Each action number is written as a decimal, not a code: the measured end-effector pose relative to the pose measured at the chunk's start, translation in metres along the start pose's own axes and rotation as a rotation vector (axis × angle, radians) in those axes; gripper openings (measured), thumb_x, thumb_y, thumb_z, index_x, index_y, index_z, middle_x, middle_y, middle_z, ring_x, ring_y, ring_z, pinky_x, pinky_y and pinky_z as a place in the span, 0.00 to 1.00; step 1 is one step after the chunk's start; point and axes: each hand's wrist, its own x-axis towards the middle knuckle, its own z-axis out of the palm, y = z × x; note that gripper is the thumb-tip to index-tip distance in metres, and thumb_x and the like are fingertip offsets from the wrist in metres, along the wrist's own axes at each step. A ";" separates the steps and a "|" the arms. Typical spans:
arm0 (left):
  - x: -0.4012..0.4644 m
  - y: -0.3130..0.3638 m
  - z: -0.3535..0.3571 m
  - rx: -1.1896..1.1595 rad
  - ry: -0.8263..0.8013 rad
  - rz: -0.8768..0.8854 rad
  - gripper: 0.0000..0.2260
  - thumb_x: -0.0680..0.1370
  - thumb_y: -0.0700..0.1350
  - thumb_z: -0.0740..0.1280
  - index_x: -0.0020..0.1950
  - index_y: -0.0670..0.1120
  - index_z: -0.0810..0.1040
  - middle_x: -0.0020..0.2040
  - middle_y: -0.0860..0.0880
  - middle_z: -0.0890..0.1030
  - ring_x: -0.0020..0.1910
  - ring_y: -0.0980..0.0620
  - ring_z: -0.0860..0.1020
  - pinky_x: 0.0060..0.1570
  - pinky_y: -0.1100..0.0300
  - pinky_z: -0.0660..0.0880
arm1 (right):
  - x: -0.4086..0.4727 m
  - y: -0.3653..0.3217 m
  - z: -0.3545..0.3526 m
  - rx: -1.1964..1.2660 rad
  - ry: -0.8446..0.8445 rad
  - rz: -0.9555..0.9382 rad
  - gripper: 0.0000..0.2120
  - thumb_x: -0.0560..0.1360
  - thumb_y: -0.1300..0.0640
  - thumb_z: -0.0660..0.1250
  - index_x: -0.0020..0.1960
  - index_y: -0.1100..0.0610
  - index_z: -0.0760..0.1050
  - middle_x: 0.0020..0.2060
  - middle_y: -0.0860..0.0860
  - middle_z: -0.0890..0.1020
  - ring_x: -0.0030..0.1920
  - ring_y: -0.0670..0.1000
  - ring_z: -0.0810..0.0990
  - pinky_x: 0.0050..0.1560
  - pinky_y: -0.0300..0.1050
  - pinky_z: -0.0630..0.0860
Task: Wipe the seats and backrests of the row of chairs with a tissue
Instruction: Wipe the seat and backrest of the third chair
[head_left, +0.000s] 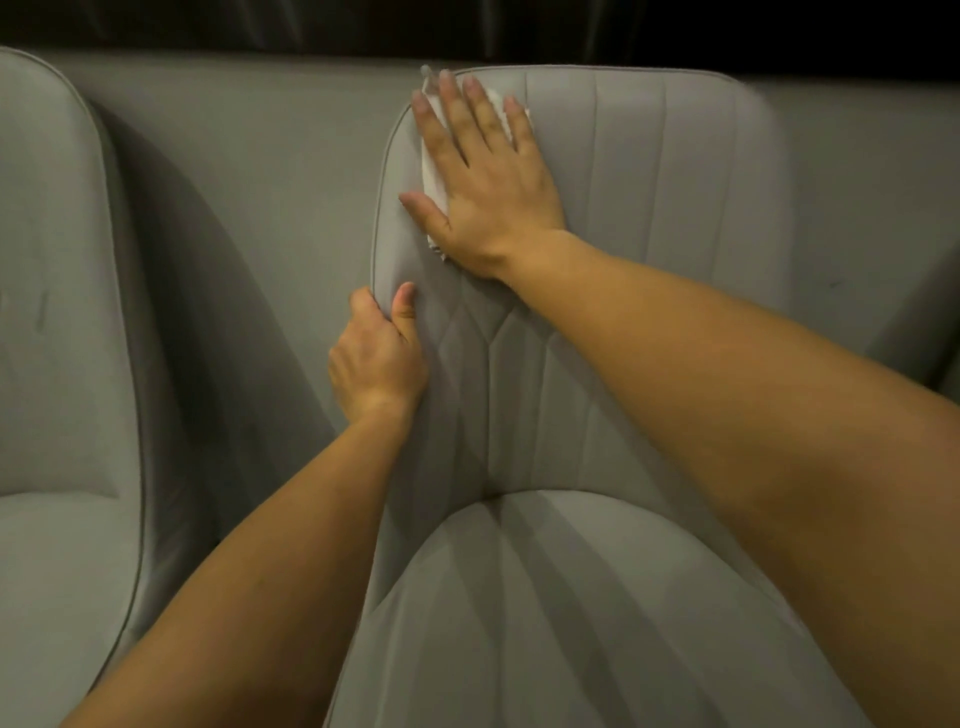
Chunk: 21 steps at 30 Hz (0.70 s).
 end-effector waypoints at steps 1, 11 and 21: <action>0.000 0.000 0.000 -0.003 -0.005 -0.006 0.22 0.81 0.63 0.51 0.48 0.44 0.66 0.44 0.39 0.78 0.43 0.34 0.76 0.37 0.48 0.66 | -0.004 0.007 0.000 -0.024 -0.009 -0.043 0.37 0.80 0.33 0.40 0.82 0.54 0.42 0.82 0.55 0.46 0.81 0.56 0.44 0.79 0.59 0.43; 0.000 0.001 -0.002 0.007 -0.024 -0.026 0.20 0.82 0.61 0.52 0.48 0.44 0.65 0.48 0.34 0.78 0.47 0.31 0.75 0.38 0.49 0.60 | -0.059 0.136 -0.011 -0.163 -0.065 0.048 0.29 0.85 0.48 0.44 0.82 0.58 0.46 0.81 0.57 0.50 0.81 0.57 0.48 0.78 0.55 0.41; -0.002 0.001 -0.003 -0.004 -0.014 -0.018 0.20 0.82 0.61 0.51 0.48 0.44 0.65 0.49 0.33 0.78 0.47 0.31 0.74 0.39 0.48 0.60 | -0.117 0.118 0.019 -0.113 -0.006 0.288 0.29 0.84 0.49 0.46 0.81 0.62 0.51 0.80 0.60 0.54 0.80 0.59 0.52 0.79 0.58 0.44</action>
